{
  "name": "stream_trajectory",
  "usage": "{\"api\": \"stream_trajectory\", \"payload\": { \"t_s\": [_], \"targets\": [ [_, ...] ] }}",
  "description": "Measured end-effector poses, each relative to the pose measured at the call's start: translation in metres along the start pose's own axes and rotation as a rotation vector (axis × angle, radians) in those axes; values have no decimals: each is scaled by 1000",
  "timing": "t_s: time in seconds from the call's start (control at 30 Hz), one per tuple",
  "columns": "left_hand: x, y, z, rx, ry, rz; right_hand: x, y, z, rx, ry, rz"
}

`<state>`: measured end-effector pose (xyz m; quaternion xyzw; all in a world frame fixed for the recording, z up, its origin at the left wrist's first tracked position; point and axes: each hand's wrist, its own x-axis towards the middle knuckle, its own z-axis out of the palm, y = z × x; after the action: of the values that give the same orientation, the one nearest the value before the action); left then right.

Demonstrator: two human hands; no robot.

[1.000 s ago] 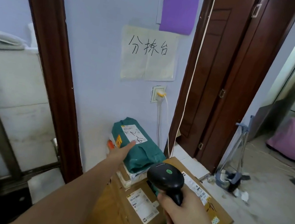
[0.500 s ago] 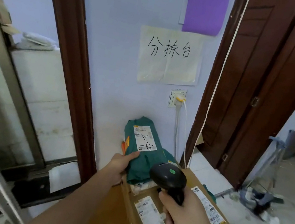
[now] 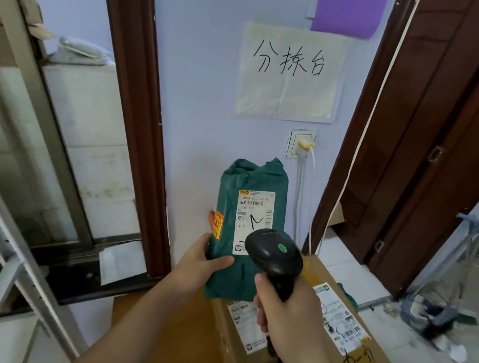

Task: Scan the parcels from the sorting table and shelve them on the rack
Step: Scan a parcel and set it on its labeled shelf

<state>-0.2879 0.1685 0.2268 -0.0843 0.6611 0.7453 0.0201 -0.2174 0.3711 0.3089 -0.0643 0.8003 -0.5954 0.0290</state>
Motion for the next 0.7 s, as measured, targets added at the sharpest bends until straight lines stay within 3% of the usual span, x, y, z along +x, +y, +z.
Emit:
{"api": "stream_trajectory", "payload": {
  "t_s": [0.23,0.7],
  "targets": [
    [-22,-7,2,8,-43,21,-6,-2,3,-8,147,-38],
    [-45,-26,-6,-66,-84,16,-31,-21,21,34,153,63]
  ]
}}
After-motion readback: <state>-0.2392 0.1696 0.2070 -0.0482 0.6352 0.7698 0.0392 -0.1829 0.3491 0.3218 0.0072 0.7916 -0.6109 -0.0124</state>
